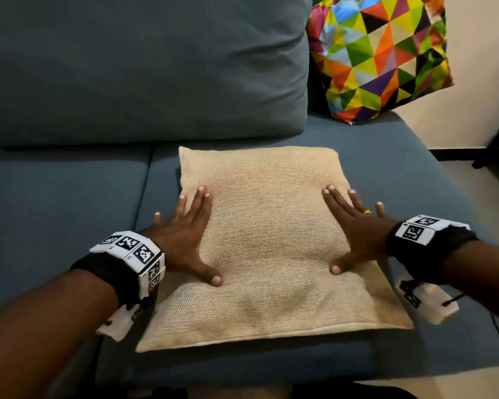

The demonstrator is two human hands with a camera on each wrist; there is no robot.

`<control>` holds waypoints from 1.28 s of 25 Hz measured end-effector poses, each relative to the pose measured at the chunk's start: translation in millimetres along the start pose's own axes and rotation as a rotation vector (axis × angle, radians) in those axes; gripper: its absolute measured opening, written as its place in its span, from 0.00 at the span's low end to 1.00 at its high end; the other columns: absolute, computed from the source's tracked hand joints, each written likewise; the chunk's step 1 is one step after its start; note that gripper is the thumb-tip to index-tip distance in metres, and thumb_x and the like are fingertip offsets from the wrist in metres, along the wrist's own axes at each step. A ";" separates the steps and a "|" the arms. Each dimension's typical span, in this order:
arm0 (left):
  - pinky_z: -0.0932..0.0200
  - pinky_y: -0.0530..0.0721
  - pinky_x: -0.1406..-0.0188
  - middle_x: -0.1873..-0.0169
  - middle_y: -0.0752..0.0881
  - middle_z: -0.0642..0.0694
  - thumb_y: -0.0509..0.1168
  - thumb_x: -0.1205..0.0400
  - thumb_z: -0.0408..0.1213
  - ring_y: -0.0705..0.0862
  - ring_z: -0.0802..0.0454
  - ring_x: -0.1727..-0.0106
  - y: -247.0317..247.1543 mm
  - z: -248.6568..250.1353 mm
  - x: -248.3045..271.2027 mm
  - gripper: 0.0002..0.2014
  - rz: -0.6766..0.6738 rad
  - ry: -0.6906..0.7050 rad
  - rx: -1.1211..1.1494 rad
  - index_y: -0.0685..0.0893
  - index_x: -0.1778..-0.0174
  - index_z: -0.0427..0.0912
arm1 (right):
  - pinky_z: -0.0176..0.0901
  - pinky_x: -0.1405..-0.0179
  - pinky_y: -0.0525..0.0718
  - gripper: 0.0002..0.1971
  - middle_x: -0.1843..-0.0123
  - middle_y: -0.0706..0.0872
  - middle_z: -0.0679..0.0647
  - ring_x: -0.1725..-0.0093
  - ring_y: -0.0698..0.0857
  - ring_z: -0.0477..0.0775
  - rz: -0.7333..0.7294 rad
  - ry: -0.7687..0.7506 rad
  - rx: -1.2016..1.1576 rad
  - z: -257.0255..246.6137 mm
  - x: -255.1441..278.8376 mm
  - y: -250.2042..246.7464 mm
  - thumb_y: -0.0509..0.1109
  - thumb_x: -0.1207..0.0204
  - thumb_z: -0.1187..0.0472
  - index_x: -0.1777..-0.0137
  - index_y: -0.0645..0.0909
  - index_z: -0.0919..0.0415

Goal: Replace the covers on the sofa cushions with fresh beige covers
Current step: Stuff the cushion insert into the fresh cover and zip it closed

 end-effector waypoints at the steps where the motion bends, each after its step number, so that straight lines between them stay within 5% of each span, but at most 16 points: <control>1: 0.22 0.41 0.23 0.29 0.09 0.58 0.66 0.54 0.86 0.19 0.42 0.22 0.0 -8.3 6.0 0.82 -0.025 -0.001 -0.012 0.11 0.27 0.54 | 0.86 0.24 0.38 0.78 0.21 0.14 0.39 0.18 0.23 0.59 -0.026 -0.021 0.028 -0.8 2.0 -7.2 0.63 0.59 0.10 0.24 0.12 0.42; 4: 0.36 0.43 0.15 0.20 0.19 0.48 0.64 0.53 0.87 0.29 0.41 0.16 -16.9 -38.6 14.2 0.82 -0.105 0.015 0.015 0.15 0.23 0.49 | 0.76 0.18 0.39 0.69 0.12 0.30 0.46 0.14 0.30 0.59 -0.048 -0.054 0.119 -0.4 10.7 -54.8 0.50 0.49 0.09 0.13 0.31 0.45; 7: 0.42 0.46 0.14 0.14 0.32 0.42 0.49 0.37 0.83 0.36 0.40 0.14 -87.0 -50.2 -2.9 0.67 0.076 -0.082 0.045 0.33 0.14 0.41 | 0.58 0.17 0.59 0.56 0.11 0.57 0.52 0.15 0.61 0.63 0.164 -0.085 0.164 -26.5 3.8 -145.7 0.54 0.44 0.17 0.15 0.61 0.42; 8: 0.38 0.47 0.14 0.14 0.35 0.42 0.45 0.32 0.79 0.36 0.40 0.13 -117.6 -39.4 -13.3 0.60 0.188 -0.091 0.043 0.38 0.13 0.41 | 0.54 0.18 0.63 0.56 0.12 0.60 0.51 0.16 0.65 0.61 0.230 -0.123 0.145 -41.0 -8.3 -167.9 0.57 0.45 0.18 0.15 0.62 0.42; 10: 0.31 0.48 0.16 0.12 0.38 0.46 0.45 0.20 0.71 0.36 0.40 0.13 -155.3 2.4 -40.6 0.48 0.326 -0.032 0.004 0.43 0.12 0.43 | 0.55 0.15 0.59 0.62 0.10 0.51 0.49 0.13 0.56 0.57 0.241 -0.190 0.104 -69.6 -44.0 -184.2 0.63 0.48 0.18 0.12 0.50 0.43; 14: 0.32 0.45 0.18 0.12 0.43 0.48 0.47 0.17 0.70 0.41 0.36 0.13 -114.2 40.0 -108.9 0.42 0.195 0.002 -0.033 0.43 0.12 0.53 | 0.75 0.17 0.44 0.71 0.12 0.29 0.50 0.13 0.33 0.64 -0.015 -0.194 0.196 -92.5 -109.5 -133.5 0.64 0.51 0.17 0.14 0.28 0.44; 18: 0.28 0.45 0.18 0.12 0.42 0.54 0.40 0.18 0.72 0.40 0.41 0.12 -77.8 -11.2 -130.6 0.37 0.186 -0.066 0.045 0.47 0.13 0.61 | 0.79 0.19 0.42 0.66 0.12 0.30 0.46 0.12 0.36 0.59 -0.068 -0.152 0.160 -56.8 -127.1 -103.0 0.59 0.45 0.13 0.15 0.29 0.40; 21: 0.22 0.44 0.21 0.13 0.40 0.58 0.39 0.16 0.68 0.37 0.46 0.12 -71.3 -41.8 -129.0 0.34 0.182 -0.107 0.072 0.45 0.14 0.64 | 0.72 0.18 0.41 0.77 0.12 0.30 0.45 0.13 0.35 0.59 -0.089 -0.115 0.012 -14.3 -124.7 -96.3 0.54 0.64 0.06 0.14 0.29 0.40; 24: 0.24 0.43 0.20 0.12 0.44 0.55 0.40 0.16 0.68 0.40 0.46 0.12 -72.1 -60.9 -118.9 0.36 0.246 -0.194 0.195 0.48 0.12 0.57 | 0.65 0.15 0.41 0.82 0.11 0.32 0.47 0.12 0.36 0.59 -0.146 -0.011 -0.119 38.0 -106.8 -69.6 0.54 0.70 0.05 0.15 0.27 0.42; 26: 0.37 0.39 0.18 0.12 0.45 0.50 0.41 0.12 0.62 0.43 0.45 0.12 -75.2 -70.2 -103.2 0.36 0.236 -0.270 0.181 0.48 0.11 0.48 | 0.70 0.16 0.40 0.82 0.11 0.32 0.47 0.13 0.33 0.61 -0.207 0.073 -0.132 71.0 -83.9 -49.0 0.54 0.71 0.05 0.15 0.26 0.41; 28: 0.44 0.37 0.20 0.12 0.48 0.44 0.40 0.11 0.59 0.46 0.42 0.12 -84.3 -84.1 -79.1 0.35 0.194 -0.348 0.065 0.48 0.12 0.42 | 0.71 0.16 0.40 0.82 0.12 0.32 0.46 0.14 0.31 0.61 -0.156 0.109 -0.160 83.7 -57.6 -51.8 0.54 0.70 0.06 0.17 0.23 0.41; 30: 0.32 0.42 0.18 0.12 0.49 0.44 0.40 0.13 0.64 0.47 0.41 0.12 -102.3 -88.9 -48.1 0.38 0.242 -0.382 0.001 0.48 0.12 0.43 | 0.73 0.17 0.43 0.79 0.11 0.32 0.46 0.13 0.33 0.58 0.053 0.064 -0.172 69.2 -30.4 -79.5 0.54 0.66 0.06 0.17 0.23 0.41; 32: 0.30 0.49 0.17 0.12 0.44 0.45 0.40 0.19 0.73 0.45 0.41 0.12 -112.9 -62.0 -26.5 0.47 0.328 -0.282 0.011 0.42 0.12 0.42 | 0.73 0.17 0.42 0.76 0.11 0.31 0.48 0.13 0.33 0.55 0.247 -0.031 -0.147 22.5 -5.3 -101.0 0.50 0.61 0.06 0.15 0.26 0.44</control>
Point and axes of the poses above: each hand's wrist, its own x-axis away from the middle knuckle, its own y-axis out of the palm, z = x × y, the point moved 10 cm from there along -x, towards the middle knuckle
